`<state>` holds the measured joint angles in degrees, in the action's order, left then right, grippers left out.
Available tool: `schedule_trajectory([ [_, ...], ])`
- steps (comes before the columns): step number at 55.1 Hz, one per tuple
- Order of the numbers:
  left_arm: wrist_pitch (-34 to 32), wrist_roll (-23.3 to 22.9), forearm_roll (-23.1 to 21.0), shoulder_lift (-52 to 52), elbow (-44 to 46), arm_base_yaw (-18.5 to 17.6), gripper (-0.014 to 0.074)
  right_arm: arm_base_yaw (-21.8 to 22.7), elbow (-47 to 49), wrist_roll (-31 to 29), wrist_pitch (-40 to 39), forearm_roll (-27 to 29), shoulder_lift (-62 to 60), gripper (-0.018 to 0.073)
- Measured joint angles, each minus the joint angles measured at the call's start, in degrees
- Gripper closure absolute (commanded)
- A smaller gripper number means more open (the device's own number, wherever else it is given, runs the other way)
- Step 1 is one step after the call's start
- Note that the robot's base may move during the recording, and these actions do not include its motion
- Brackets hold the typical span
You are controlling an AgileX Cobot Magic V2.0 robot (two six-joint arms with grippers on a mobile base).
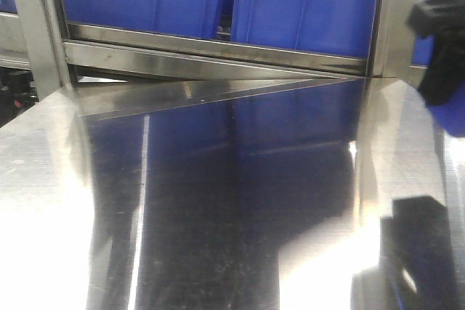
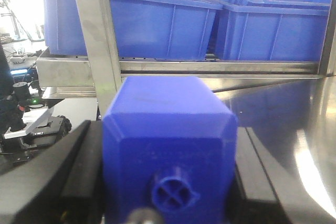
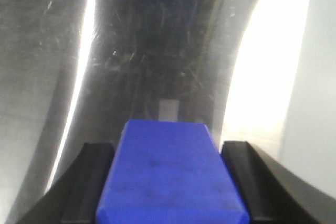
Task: Pick and sort blue part to right shelf
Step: 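Lift the blue block with the right gripper, holding both parts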
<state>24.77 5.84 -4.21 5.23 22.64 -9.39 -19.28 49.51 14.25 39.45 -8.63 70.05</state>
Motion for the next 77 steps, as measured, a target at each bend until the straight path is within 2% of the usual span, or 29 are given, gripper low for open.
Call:
schedule_trajectory([
  [14,0.0,0.0,0.0,-0.1,0.0,0.0,0.0288,0.0,-13.2,-2.0,-4.9,-0.9,-24.9,0.0341],
  [20,0.0,0.0,0.0,-0.1,0.0,0.0,0.0239,0.0,-17.3,-2.1,-5.2,-0.9,-35.8,0.0341],
  [26,-0.1,0.0,0.0,-0.1,-0.2,0.0,0.0182,0.0,-19.8,-2.2,-5.2,-0.9,-45.4,0.0341],
  [36,-0.1,0.0,-0.2,-0.1,-0.2,0.0,0.0180,0.0,-21.7,-2.3,-5.1,-0.9,-56.8,0.0342],
  [55,-0.1,-0.1,-0.2,-0.1,-0.2,0.0,0.0239,0.0,-21.7,-2.6,-7.3,-1.2,-68.2,0.0343],
  [77,-0.2,-0.2,-0.2,-0.1,-0.2,0.0,0.0309,0.0,-21.7,-2.7,-8.2,-2.7,-69.5,0.0343],
])
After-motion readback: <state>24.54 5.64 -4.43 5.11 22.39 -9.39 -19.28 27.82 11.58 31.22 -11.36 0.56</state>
